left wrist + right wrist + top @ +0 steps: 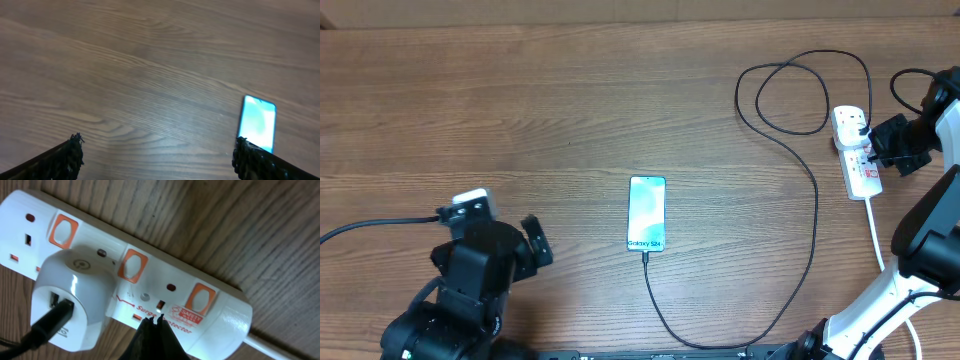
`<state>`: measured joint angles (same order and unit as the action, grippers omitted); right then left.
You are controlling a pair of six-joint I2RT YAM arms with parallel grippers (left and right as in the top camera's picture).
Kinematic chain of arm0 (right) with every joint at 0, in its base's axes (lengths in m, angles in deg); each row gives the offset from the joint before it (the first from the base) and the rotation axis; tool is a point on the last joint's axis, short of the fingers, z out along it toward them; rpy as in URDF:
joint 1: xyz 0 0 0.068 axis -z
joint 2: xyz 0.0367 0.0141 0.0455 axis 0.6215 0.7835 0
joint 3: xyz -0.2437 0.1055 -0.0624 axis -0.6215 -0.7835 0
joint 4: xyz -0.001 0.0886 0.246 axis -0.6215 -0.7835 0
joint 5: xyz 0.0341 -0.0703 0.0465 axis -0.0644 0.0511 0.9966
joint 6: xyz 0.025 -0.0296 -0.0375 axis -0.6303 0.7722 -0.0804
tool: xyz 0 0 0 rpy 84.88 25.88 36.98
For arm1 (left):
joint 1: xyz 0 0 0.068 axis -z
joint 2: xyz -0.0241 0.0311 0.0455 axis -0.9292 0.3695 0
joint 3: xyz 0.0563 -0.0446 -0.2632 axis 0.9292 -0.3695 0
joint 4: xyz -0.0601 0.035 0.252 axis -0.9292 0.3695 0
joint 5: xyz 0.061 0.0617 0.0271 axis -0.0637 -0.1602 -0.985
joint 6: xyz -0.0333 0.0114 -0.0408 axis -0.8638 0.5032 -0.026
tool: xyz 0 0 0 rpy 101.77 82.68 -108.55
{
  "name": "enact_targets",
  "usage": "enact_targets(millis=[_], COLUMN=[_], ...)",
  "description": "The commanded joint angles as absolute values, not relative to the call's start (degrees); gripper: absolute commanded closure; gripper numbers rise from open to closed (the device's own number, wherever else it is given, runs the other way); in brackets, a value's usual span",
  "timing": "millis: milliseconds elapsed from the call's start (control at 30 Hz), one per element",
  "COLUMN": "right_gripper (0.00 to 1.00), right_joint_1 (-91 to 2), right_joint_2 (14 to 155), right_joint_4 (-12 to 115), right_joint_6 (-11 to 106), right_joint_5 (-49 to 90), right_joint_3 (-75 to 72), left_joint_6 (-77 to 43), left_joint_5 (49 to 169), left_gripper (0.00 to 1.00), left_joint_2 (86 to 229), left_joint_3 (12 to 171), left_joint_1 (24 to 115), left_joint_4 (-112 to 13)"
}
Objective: Plug charger to phone and switch on socket
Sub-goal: 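Move the right gripper to the power strip switch beside the plug, then press the orange rocker switch down with the right gripper tips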
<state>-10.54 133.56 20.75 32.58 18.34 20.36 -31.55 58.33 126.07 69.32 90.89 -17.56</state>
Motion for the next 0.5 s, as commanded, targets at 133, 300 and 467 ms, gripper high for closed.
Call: enact_targets(millis=[133,300,467], right_gripper=[0.96,0.96,0.96], right_joint_1=[-10.4,-10.4,-10.4], right_joint_2=[133.7,134.3,134.3], right_joint_4=[24.3,25.8,26.8], right_joint_6=[33.5,33.5,33.5], right_joint_5=[18.9,18.9,20.3], right_joint_3=[22.2,22.2,22.2], left_joint_6=[-32.1,-32.1,-32.1], left_joint_5=[57.0,57.0,57.0], left_gripper=[0.0,0.0,0.0], left_joint_2=[123.5,117.8,111.8], left_joint_3=[69.6,69.6,69.6], left_joint_1=[80.5,77.0,74.5], left_joint_4=[-17.6,-17.6,-17.6])
